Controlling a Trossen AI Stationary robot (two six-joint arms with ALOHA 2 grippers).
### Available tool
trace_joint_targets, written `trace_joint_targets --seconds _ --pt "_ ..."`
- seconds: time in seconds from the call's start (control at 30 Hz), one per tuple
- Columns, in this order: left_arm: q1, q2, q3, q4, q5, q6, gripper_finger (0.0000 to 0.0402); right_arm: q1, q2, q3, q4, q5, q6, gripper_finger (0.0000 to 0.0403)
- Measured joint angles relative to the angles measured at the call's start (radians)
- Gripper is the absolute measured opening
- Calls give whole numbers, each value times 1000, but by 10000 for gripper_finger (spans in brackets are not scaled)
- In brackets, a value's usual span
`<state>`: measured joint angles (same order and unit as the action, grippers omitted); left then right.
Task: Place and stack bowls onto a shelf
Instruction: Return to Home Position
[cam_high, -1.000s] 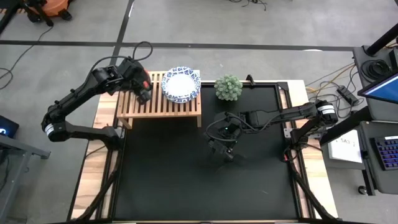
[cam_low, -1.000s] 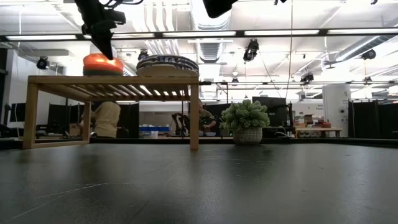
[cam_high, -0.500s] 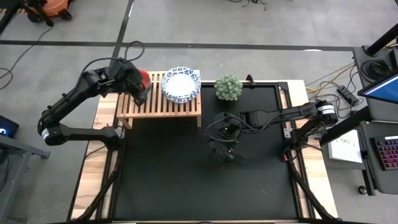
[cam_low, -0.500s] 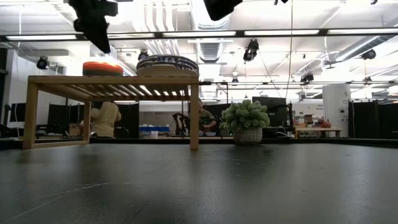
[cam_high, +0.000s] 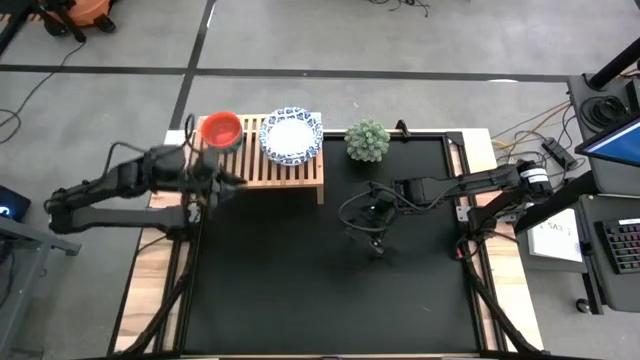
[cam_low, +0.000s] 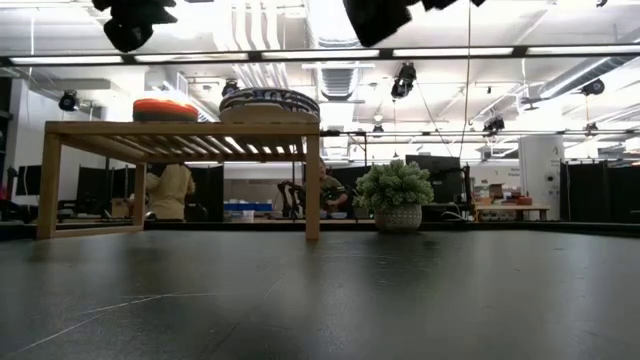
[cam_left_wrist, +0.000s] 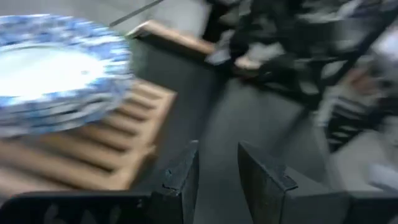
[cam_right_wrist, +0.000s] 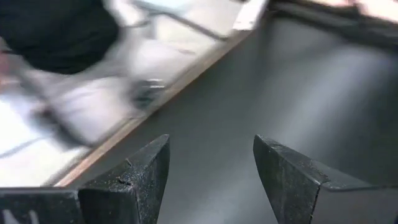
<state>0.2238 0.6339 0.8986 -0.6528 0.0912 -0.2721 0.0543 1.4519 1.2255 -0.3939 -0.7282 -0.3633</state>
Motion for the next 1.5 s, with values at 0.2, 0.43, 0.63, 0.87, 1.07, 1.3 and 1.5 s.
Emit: trace_joint_targets --seconds 0.2,0.43,0.63,0.87,1.07,1.3,1.5 --pt "-176 -80 -219 287 -3 -12 91 -10 -100 -115 119 278 71 221" --pt "-210 -105 -304 298 -4 99 91 -55 -329 -326 250 427 117 221" --pt "-210 -145 -360 299 -3 154 91 -68 -533 -519 324 720 129 221" --pt "-210 -247 -467 320 27 129 91 -68 -781 -701 389 755 166 221" --pt "-210 -372 -542 349 58 54 91 -68 -975 -817 392 775 209 221" --pt "-210 -536 -657 415 58 90 91 -68 -1178 -928 410 847 192 221" --pt "-210 -636 -747 448 55 58 91 -68 -1346 -1011 430 863 179 221"
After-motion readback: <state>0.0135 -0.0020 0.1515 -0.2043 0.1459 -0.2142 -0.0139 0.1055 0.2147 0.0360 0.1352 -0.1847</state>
